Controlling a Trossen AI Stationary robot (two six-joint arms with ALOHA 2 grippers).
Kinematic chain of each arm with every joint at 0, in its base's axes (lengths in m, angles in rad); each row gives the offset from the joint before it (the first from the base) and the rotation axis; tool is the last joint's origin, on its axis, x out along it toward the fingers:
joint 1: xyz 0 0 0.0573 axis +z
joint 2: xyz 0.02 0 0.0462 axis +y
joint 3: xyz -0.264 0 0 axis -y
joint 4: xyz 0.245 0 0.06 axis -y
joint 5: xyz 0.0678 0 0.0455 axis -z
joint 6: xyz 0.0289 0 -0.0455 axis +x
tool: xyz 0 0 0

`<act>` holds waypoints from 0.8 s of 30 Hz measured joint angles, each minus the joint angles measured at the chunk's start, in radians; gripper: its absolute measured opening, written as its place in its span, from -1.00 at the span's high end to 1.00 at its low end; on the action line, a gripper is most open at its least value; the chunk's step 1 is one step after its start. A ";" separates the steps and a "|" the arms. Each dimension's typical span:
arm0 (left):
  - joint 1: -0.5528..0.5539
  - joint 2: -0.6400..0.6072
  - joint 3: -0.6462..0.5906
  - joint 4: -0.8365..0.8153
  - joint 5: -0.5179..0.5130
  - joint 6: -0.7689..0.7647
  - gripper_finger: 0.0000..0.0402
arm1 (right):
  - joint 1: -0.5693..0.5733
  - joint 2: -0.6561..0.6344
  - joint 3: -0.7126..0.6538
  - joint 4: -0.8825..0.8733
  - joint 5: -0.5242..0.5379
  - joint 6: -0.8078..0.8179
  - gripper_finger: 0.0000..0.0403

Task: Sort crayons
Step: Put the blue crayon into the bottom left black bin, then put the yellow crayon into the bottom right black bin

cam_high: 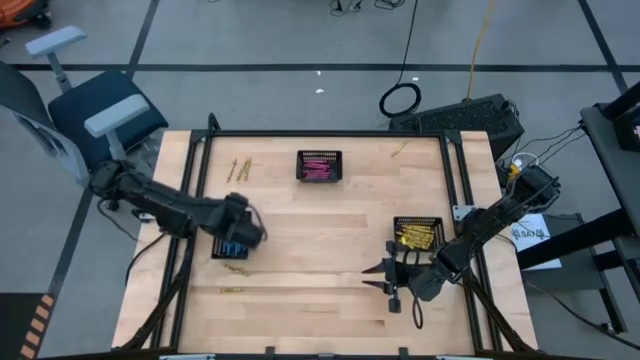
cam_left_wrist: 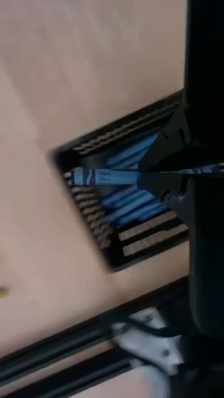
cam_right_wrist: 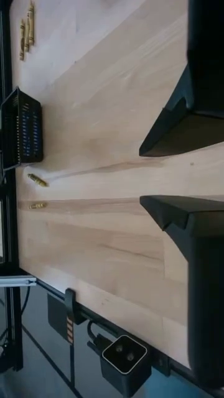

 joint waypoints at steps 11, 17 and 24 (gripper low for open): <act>-0.171 0.016 -0.174 0.135 0.098 -0.277 0.98 | 0.000 0.000 0.000 0.018 -0.001 -0.004 0.53; -0.174 0.017 -0.209 0.142 0.094 -0.296 0.96 | 0.000 0.000 0.000 0.019 -0.003 -0.011 0.53; -0.174 0.017 -0.209 0.120 0.084 -0.303 0.64 | 0.000 0.000 0.000 0.020 -0.003 -0.010 0.53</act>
